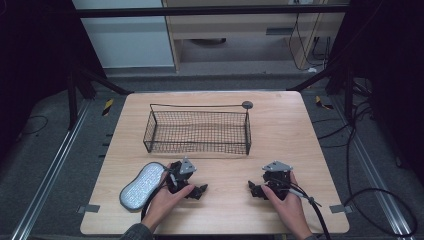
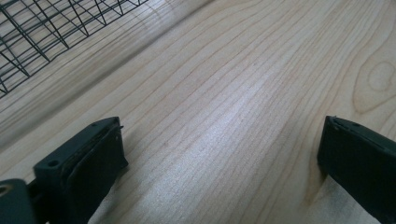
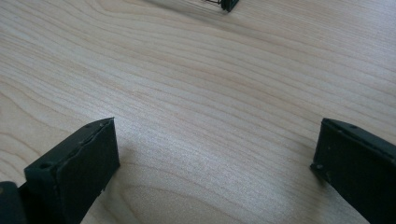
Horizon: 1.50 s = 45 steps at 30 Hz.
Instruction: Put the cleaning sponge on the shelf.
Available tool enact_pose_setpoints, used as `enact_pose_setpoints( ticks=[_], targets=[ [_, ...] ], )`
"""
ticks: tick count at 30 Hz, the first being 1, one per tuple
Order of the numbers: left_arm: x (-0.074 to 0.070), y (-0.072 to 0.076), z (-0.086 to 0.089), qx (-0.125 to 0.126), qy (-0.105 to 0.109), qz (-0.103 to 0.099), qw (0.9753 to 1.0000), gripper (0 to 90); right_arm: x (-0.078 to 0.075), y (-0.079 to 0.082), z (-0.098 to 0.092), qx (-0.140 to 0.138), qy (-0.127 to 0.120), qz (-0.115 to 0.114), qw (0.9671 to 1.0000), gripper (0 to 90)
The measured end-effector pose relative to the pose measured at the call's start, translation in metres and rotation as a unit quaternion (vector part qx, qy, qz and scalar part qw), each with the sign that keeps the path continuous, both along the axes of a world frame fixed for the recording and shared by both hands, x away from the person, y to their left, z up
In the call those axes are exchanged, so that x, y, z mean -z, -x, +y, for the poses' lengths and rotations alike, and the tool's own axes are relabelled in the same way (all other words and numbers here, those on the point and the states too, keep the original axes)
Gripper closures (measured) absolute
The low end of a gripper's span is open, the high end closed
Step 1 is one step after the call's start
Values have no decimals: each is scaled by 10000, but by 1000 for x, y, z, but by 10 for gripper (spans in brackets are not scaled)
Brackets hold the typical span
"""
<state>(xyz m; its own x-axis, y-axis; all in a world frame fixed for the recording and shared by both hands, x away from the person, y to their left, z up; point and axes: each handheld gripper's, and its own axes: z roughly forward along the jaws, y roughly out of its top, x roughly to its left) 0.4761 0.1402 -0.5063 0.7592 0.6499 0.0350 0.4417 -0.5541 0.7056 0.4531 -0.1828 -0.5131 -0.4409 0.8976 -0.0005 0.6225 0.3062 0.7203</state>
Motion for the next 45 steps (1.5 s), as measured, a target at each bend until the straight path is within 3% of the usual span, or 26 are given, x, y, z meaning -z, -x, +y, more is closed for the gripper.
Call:
enact_pose_setpoints(
  ticks=[7, 15, 27, 33, 41, 45],
  targets=[
    [-25, 4, 17, -176, 185, -214, 9994, 32, 0, 0, 0, 11, 1, -7, 10000, 4],
    [-52, 8, 58, -602, -5, -193, 9980, 35, 0, 1, 0, -37, -7, -7, 10000, 4],
    [-60, 3, 99, -811, -365, 104, 9960, 38, 0, 2, -1, -46, 0, -4, 10000, 4],
    [-63, 2, 119, -1020, -484, 241, 9933, 41, 0, 2, -1, -61, -13, 0, 10000, 4],
    [-69, 3, 131, -1045, -615, 284, 9922, 46, 0, 2, -1, -53, -2, -7, 10000, 4],
    [-73, 5, 136, -1056, -792, 303, 9908, 50, 0, 2, -1, -51, 1, -6, 10000, 4]
  ],
)
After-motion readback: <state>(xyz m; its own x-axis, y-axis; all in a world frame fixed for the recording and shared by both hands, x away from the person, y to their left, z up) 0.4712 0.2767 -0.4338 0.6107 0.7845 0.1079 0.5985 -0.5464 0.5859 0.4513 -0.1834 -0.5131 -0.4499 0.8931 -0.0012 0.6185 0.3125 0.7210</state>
